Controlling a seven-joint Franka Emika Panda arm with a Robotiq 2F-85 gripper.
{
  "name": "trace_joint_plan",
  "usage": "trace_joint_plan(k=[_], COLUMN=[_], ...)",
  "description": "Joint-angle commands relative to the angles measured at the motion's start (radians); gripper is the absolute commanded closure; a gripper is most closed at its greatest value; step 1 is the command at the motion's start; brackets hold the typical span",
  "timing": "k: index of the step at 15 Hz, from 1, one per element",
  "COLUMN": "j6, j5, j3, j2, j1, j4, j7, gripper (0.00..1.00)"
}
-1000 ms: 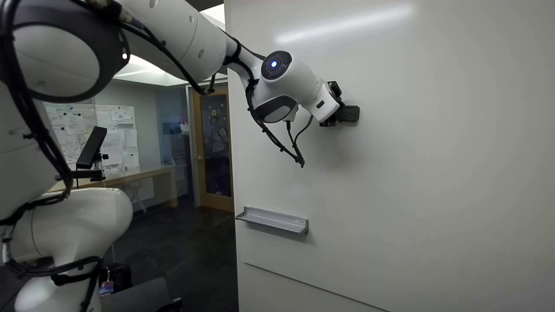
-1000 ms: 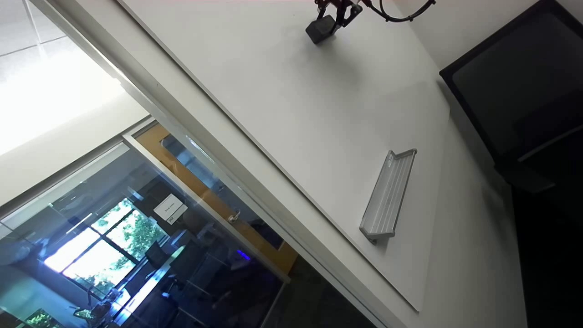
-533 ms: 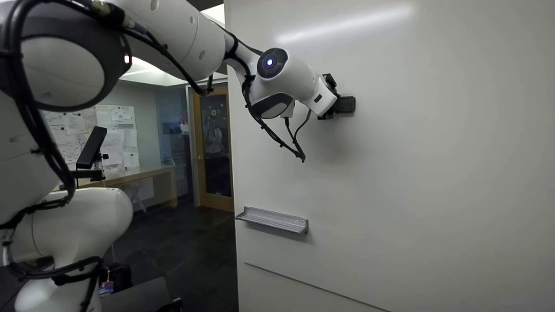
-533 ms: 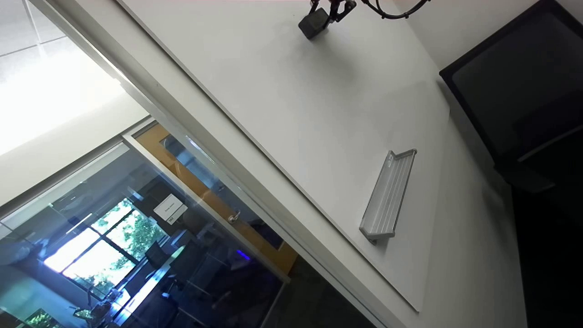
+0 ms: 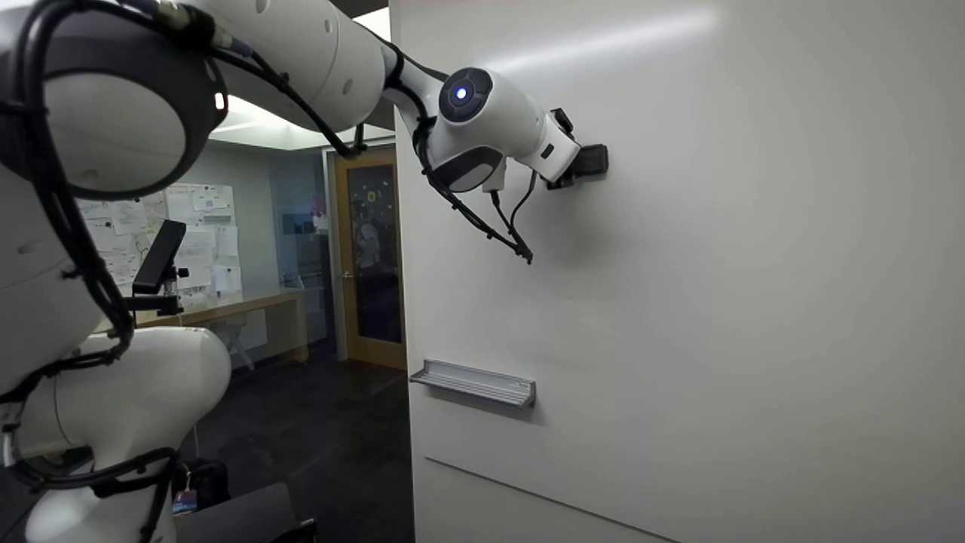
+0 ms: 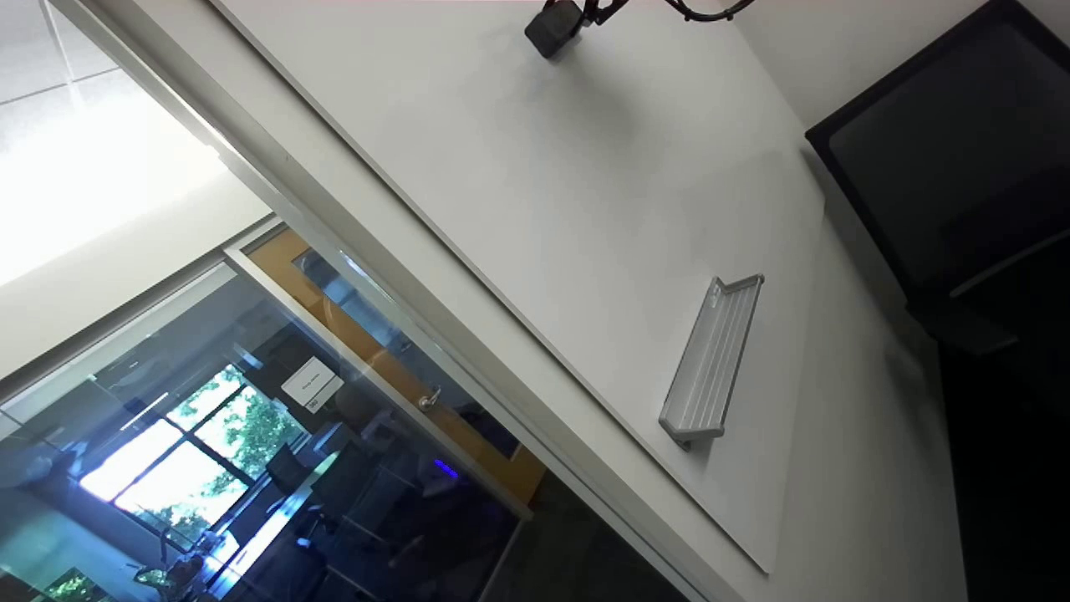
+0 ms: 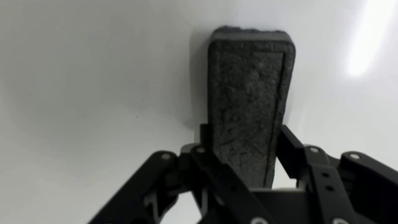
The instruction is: Take the eraser and rub off the contents on the whiteboard
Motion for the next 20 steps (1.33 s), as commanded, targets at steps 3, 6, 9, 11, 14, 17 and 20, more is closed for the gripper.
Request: trace_joint_plan(k=[3,6,9,11,14,17,20], j6=[-0.044,-0.118,-0.216,-0.294,-0.390,-0.448,-0.525], j5=[0.022,0.064,0.102,0.125,0.148,0.000,-0.022], j3=[0.058,0.106,0.190,0.273,0.436,0.562,0.737], j2=[0.032,0.094,0.144,0.193,0.260,0.247,0.238], j1=[0.060,-0.047,-0.180,-0.302,-0.520,-0.676,-0.882], j4=[0.084,0.059,0.039,0.030,0.015,-0.031,-0.083], j7=[0.005,0.043,0.060,0.079,0.103,0.233,0.290], gripper=[0.72,0.72,0.72,0.72,0.72,0.72,0.72])
